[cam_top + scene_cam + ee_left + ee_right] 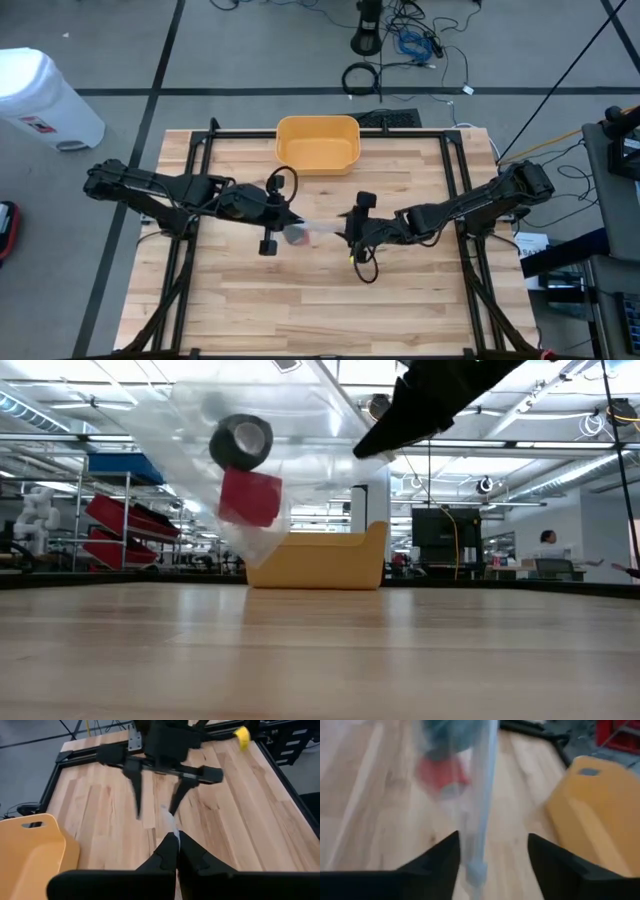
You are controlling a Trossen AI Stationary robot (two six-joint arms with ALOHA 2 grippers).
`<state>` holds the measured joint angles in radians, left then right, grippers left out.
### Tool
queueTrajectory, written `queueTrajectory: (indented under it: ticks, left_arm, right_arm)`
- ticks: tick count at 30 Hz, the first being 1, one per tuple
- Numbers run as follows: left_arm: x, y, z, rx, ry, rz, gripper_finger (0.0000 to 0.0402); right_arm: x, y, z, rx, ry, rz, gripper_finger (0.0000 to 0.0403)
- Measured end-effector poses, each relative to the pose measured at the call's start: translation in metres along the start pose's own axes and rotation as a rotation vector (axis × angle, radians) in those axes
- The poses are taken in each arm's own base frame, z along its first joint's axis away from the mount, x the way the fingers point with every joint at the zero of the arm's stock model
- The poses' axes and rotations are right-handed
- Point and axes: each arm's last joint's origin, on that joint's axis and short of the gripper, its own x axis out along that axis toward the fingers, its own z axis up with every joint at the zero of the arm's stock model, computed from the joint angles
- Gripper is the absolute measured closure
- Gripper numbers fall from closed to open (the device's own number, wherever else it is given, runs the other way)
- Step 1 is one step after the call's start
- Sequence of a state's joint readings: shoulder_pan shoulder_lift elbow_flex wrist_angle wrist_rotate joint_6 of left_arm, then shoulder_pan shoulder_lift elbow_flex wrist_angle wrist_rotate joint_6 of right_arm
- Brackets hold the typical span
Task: Roll bandage
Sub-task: Put the packaged red and green rolled bandages into the yellow bin
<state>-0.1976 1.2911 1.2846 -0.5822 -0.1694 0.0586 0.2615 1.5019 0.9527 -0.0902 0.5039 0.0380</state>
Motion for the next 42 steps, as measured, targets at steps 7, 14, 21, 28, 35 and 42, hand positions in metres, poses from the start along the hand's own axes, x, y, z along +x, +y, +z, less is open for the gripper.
queueTrajectory:
  ticks: [7,14,21,28,35,42]
  left_arm:
    - [0.000,0.000,0.000,0.000,0.002,0.009,0.0401]
    - [0.001,0.002,0.001,0.000,-0.009,0.072,0.0401]
    - [0.008,0.021,-0.001,-0.127,-0.064,0.360,0.0401]
    - [0.009,0.065,-0.007,-0.173,-0.047,0.541,0.0401]
    - [0.005,0.124,-0.016,-0.238,-0.065,0.597,0.0401]
    - [0.019,0.173,-0.038,-0.291,-0.016,0.602,0.0401]
  right_arm:
    - [-0.007,-0.008,0.012,0.007,-0.079,0.094,0.0230]
    - [-0.001,-0.022,0.013,-0.023,-0.080,0.230,0.0393]
    - [-0.010,-0.068,0.042,-0.111,-0.040,-0.077,0.0403]
    - [-0.022,-0.118,0.079,-0.222,0.006,-0.171,0.0403]
    - [-0.024,-0.180,0.076,-0.196,0.071,-0.188,0.0403]
    - [-0.014,-0.222,0.062,-0.214,0.088,-0.185,0.0403]
